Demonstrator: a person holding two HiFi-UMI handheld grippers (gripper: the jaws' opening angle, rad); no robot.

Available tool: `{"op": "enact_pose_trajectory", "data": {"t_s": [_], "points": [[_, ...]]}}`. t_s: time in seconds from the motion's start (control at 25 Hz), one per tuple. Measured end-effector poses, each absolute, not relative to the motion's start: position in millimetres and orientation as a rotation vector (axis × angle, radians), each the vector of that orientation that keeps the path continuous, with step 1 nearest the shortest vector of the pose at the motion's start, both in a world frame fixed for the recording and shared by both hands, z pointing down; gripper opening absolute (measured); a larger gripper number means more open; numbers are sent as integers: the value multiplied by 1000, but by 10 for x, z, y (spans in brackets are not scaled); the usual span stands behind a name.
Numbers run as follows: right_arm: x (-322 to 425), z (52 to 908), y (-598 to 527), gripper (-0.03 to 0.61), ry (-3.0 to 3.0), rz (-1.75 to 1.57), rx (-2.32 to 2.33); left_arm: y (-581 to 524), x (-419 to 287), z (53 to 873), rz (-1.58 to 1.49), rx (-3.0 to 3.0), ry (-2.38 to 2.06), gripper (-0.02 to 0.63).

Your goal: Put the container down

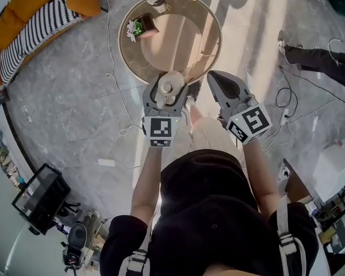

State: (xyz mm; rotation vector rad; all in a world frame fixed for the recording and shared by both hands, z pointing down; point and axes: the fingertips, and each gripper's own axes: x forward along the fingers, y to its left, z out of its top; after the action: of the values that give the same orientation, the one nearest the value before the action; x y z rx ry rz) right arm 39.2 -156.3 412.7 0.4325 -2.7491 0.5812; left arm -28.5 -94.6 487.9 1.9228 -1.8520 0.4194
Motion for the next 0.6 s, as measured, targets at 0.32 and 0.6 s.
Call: {"op": "enact_pose_trajectory", "data": {"t_s": [0.32, 0.6], "points": [[304, 4582, -1653, 3, -2710, 583, 456, -1073, -420, 5490, 421, 1858, -1814, 342], [185, 5113, -1785, 3, -2675, 574, 472, -1277, -533, 6083, 452, 1881, -1798, 342]]}}
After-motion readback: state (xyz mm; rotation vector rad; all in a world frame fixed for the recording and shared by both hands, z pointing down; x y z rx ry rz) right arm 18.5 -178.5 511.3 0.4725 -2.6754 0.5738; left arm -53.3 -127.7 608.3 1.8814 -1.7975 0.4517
